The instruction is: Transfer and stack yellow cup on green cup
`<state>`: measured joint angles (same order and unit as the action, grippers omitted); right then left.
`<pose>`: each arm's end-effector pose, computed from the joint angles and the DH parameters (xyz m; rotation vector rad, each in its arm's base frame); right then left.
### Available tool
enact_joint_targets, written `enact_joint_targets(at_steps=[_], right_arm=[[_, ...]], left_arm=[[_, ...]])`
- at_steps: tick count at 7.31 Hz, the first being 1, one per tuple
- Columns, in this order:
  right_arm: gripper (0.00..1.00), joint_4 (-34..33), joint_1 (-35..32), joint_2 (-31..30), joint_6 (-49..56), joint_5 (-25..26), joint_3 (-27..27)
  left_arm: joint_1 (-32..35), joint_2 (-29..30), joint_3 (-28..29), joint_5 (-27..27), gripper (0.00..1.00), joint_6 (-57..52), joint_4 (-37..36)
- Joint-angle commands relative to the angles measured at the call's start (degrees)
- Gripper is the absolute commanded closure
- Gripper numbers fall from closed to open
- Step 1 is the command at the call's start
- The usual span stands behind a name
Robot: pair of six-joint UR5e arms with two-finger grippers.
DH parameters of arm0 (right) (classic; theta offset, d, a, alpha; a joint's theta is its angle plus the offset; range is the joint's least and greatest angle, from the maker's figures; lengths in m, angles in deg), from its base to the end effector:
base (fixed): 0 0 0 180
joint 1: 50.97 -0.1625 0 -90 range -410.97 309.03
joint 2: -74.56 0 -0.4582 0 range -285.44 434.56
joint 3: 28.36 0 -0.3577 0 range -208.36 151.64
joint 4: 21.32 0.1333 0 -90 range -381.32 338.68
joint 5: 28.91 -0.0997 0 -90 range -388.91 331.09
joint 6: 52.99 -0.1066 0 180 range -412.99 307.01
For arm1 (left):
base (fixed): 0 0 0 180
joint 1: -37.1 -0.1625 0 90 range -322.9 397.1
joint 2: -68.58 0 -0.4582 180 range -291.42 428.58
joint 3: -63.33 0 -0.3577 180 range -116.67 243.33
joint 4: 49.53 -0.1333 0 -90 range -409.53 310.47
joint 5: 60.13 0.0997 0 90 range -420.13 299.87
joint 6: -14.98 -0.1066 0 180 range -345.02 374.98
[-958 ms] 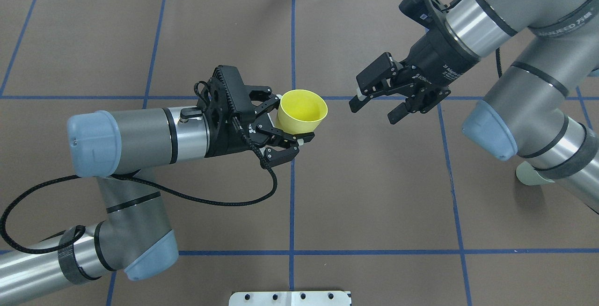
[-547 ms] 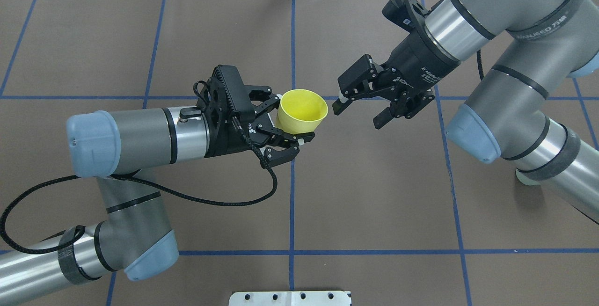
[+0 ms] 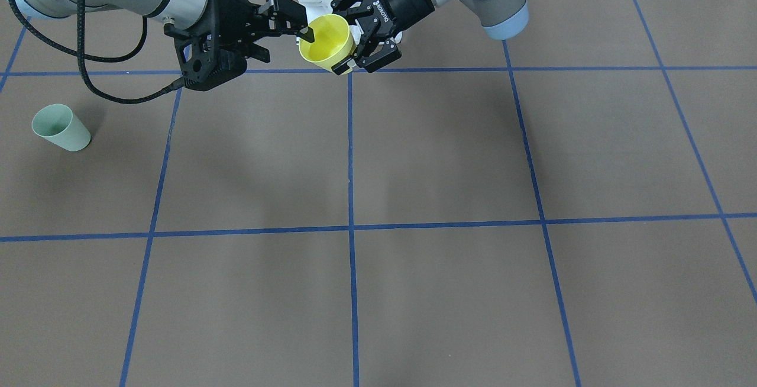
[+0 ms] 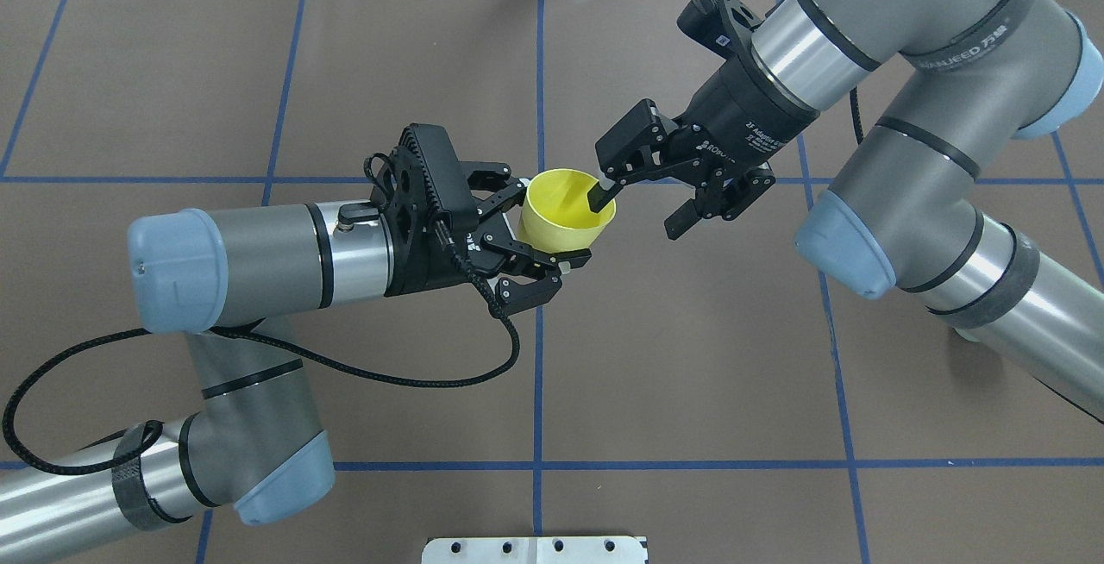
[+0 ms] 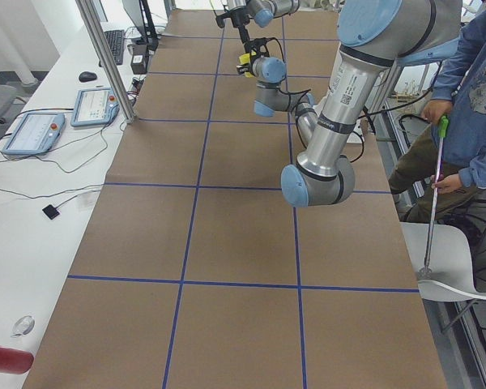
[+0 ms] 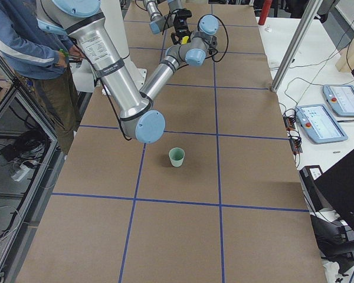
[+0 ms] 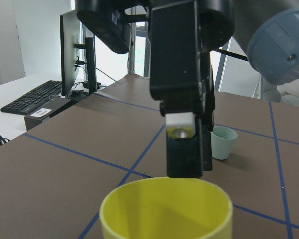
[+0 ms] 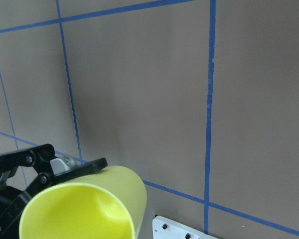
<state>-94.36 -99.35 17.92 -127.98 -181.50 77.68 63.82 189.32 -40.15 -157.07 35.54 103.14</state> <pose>-0.3495 -0.4516 0.2020 -0.2697 -1.3602 -0.1454 0.4486 -0.3606 0.1807 1.3633 1.3394 0.6234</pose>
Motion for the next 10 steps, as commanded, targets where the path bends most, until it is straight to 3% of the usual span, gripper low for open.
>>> enact_joint_targets(at_steps=[1,3,7,8,10], right_arm=[[0.04,0.01,0.12,0.30,0.02,0.01,-0.57],[0.04,0.09,1.00,0.30,0.02,0.10,-0.48],[0.15,0.09,2.76,1.70,0.37,2.83,-0.04],[0.22,0.09,2.76,1.79,0.46,2.91,0.04],[0.62,0.09,2.76,1.70,0.37,2.91,-0.04]], left_arm=[[-0.27,0.03,-0.15,0.00,1.00,0.53,-0.09],[-0.44,0.29,-0.33,0.00,1.00,0.71,-0.26],[-0.44,0.38,-0.33,0.00,1.00,0.89,-0.70],[-0.44,0.38,-0.33,0.00,1.00,0.89,-0.70],[-0.44,0.38,-0.33,0.00,1.00,0.89,-0.70]])
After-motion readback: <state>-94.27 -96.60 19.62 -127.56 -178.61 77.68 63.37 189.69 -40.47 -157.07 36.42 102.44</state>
